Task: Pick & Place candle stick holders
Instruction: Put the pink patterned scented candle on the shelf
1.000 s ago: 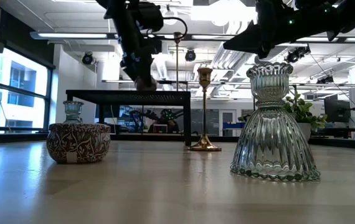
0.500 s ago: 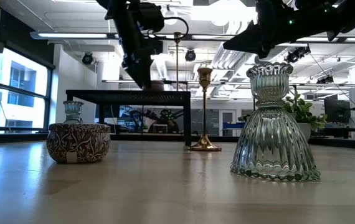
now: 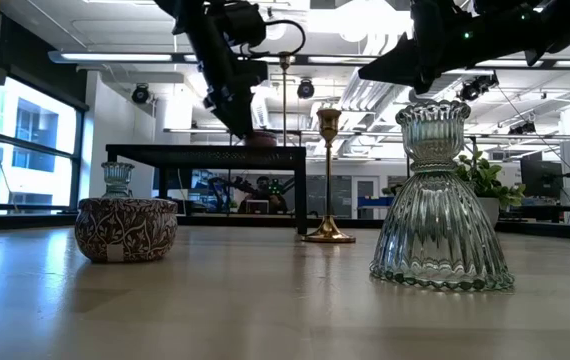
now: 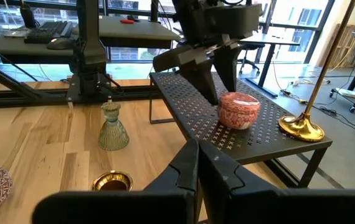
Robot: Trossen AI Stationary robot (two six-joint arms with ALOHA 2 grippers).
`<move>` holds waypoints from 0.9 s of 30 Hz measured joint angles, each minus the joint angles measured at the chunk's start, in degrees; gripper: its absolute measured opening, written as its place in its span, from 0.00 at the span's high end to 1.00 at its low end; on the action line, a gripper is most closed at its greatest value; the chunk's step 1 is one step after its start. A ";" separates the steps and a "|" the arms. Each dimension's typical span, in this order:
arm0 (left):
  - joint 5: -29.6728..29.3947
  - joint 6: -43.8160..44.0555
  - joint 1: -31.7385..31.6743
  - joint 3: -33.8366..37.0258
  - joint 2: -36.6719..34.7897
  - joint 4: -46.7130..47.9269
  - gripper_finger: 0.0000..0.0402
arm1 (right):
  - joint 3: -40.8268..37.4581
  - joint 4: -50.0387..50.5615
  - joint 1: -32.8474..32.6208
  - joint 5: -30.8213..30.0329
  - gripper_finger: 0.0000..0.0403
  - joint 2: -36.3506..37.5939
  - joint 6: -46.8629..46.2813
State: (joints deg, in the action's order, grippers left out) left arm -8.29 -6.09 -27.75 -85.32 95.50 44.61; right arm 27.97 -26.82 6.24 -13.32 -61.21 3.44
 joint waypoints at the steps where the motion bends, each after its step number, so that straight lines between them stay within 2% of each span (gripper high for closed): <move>1: 0.02 -0.14 0.00 0.00 0.00 -0.78 0.44 | 0.02 -0.01 0.00 0.00 1.00 0.00 0.00; 14: 1.41 -1.55 0.00 -0.02 0.26 -5.55 0.44 | 0.02 0.00 0.00 0.00 1.00 0.00 0.02; 17: -0.09 -3.86 0.00 -0.48 -0.15 -2.00 0.44 | 0.02 0.01 0.00 0.00 1.00 0.00 0.01; 22: -3.65 -4.68 0.00 -5.44 -1.38 7.83 0.45 | 0.02 0.01 0.00 0.00 1.00 0.00 0.04; 24: -3.63 -4.26 0.00 -6.10 -1.36 9.62 0.48 | 0.02 -0.01 0.00 0.00 1.00 0.00 0.04; 27: -2.78 -3.64 0.00 -5.37 -1.29 11.83 0.58 | 0.02 0.02 0.00 0.00 1.00 0.00 0.04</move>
State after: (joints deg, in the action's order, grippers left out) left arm -11.07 -9.73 -27.75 -90.69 94.21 56.44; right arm 27.99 -26.80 6.24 -13.32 -61.21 3.49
